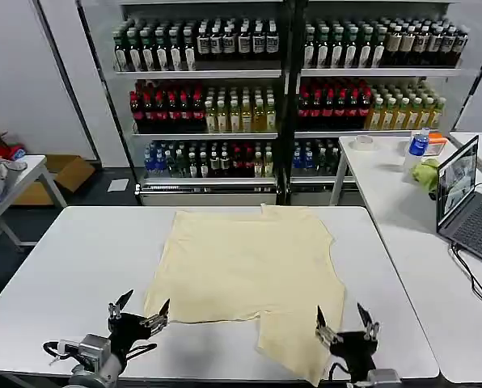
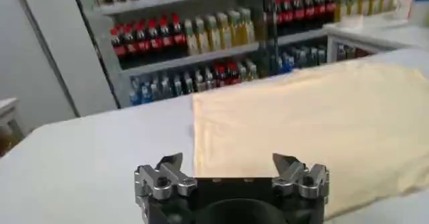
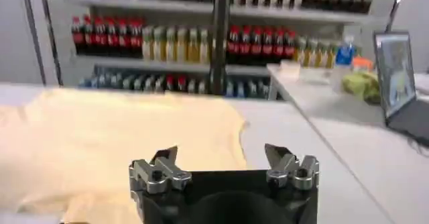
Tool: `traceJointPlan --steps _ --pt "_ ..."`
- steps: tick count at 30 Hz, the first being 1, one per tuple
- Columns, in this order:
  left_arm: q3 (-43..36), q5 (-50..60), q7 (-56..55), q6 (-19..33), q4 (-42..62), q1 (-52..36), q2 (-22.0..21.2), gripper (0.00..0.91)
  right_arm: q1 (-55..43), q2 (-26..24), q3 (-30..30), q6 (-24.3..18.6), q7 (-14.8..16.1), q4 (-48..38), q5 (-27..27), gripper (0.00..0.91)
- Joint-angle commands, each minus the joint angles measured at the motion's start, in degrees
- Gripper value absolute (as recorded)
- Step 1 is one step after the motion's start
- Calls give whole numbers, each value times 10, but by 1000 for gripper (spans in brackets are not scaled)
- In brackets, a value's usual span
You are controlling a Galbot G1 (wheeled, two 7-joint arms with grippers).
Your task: Fold and organize the clothes.
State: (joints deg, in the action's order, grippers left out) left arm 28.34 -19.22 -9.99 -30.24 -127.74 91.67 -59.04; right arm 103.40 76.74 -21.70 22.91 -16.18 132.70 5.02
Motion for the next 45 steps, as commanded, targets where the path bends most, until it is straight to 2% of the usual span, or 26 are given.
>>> traceJointPlan --steps 1,18,27,29,30,32,33,34,35,36,37,38,45 --pt "-6 -4 -14 -30 39 -2 15 907 32 11 17 20 -18 -4 -13 907" --pt "-20 -13 -11 -29 73 -23 13 907 24 29 49 29 -42 -23 -28 907" --pt "-23 -18 -12 -29 84 -27 16 907 -21 45 46 55 -47 -39 30 907" --pt "-23 -20 -11 -28 88 -29 16 595 -23 46 45 58 -48 -43 41 907" --pt "-24 -24 -11 -28 89 -30 16 242 -23 47 44 60 -48 -44 47 907" --pt "-25 -26 -11 -28 90 -30 15 71 -23 47 44 63 -49 -45 57 907" --pt "-26 -26 -10 -28 90 -30 15 0 -22 47 45 65 -51 -46 62 725" --pt "-26 -26 -10 -28 90 -30 15 10 -23 47 45 67 -52 -47 65 474" --pt "-27 -26 -10 -28 91 -30 15 10 -22 47 45 67 -53 -48 69 373" --pt "-28 -26 -9 -28 91 -30 15 10 -22 48 46 68 -53 -48 74 181" --pt "-28 -26 -8 -28 91 -30 15 10 -22 48 45 68 -53 -48 75 60" --pt "-29 -26 -7 -28 91 -30 15 10 -21 48 45 68 -53 -48 77 0" --pt "-27 -33 -5 -28 92 -28 15 10 -18 45 43 68 -48 -46 88 0"
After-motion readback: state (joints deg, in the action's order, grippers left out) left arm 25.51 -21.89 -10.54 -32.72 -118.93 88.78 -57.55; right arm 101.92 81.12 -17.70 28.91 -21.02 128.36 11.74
